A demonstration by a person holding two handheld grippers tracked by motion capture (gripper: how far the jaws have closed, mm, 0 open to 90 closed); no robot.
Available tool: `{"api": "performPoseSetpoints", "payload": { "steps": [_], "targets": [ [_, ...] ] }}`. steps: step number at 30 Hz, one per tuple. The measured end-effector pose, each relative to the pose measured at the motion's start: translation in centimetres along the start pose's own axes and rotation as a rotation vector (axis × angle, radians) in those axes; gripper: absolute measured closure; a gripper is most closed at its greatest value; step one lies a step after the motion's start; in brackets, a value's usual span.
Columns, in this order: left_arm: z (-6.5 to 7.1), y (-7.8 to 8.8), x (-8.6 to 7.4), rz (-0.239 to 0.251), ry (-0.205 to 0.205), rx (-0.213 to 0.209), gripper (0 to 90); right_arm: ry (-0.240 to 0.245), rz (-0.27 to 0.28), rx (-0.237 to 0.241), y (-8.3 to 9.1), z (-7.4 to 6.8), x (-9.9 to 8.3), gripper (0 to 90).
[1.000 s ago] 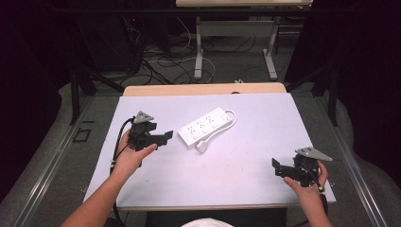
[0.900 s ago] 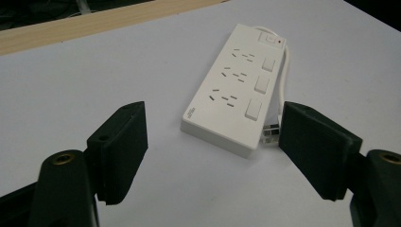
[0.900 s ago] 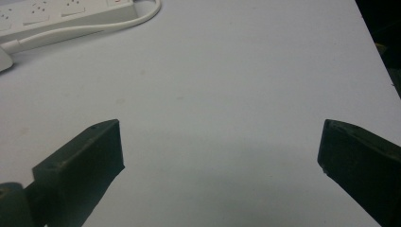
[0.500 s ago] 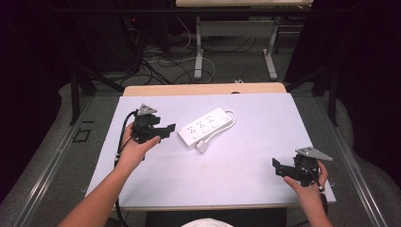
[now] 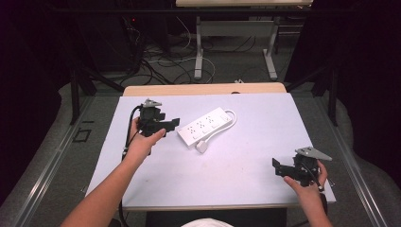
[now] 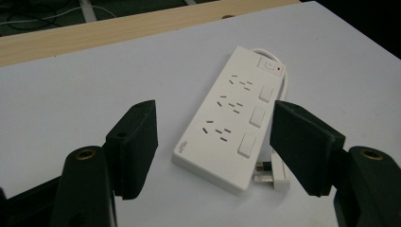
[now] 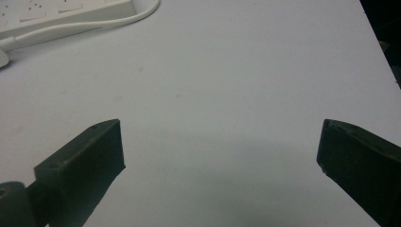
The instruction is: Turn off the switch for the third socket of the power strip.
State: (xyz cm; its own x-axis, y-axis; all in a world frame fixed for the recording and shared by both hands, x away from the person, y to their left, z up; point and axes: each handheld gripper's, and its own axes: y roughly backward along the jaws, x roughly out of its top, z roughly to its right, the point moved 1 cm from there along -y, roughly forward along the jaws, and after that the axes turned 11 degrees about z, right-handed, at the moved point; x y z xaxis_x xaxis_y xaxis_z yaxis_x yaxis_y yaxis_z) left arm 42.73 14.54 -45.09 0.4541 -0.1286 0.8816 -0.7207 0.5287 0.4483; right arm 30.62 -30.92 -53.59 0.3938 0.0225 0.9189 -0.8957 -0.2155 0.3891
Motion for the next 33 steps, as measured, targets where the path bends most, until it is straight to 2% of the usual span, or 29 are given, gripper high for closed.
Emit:
{"api": "performPoseSetpoints", "payload": {
  "steps": [3,12,13,15,21,33],
  "targets": [
    [0.2,-0.5,0.1,-0.015,0.008,0.005,34.5,-0.001,-0.002,0.001,0.0,0.0,0.0,0.8],
    [0.9,-2.0,0.3,-0.011,0.021,0.017,37.6,-0.004,-0.002,0.005,-0.1,-0.1,0.0,0.8],
    [1.0,-2.2,0.3,-0.015,0.025,0.018,37.6,-0.004,0.02,-0.006,-0.2,-0.1,-0.1,0.8],
    [1.1,-2.5,0.3,-0.012,0.029,0.02,37.6,-0.006,-0.001,0.006,-0.1,-0.1,-0.1,0.9],
    [1.1,-3.2,0.4,-0.025,0.047,0.027,39.6,-0.005,-0.001,0.008,-0.2,-0.1,-0.1,1.1],
    [1.7,-4.6,0.1,-0.09,0.124,-0.005,44.1,-0.009,-0.011,0.018,-0.2,0.0,-0.1,1.4]
  ]
}}
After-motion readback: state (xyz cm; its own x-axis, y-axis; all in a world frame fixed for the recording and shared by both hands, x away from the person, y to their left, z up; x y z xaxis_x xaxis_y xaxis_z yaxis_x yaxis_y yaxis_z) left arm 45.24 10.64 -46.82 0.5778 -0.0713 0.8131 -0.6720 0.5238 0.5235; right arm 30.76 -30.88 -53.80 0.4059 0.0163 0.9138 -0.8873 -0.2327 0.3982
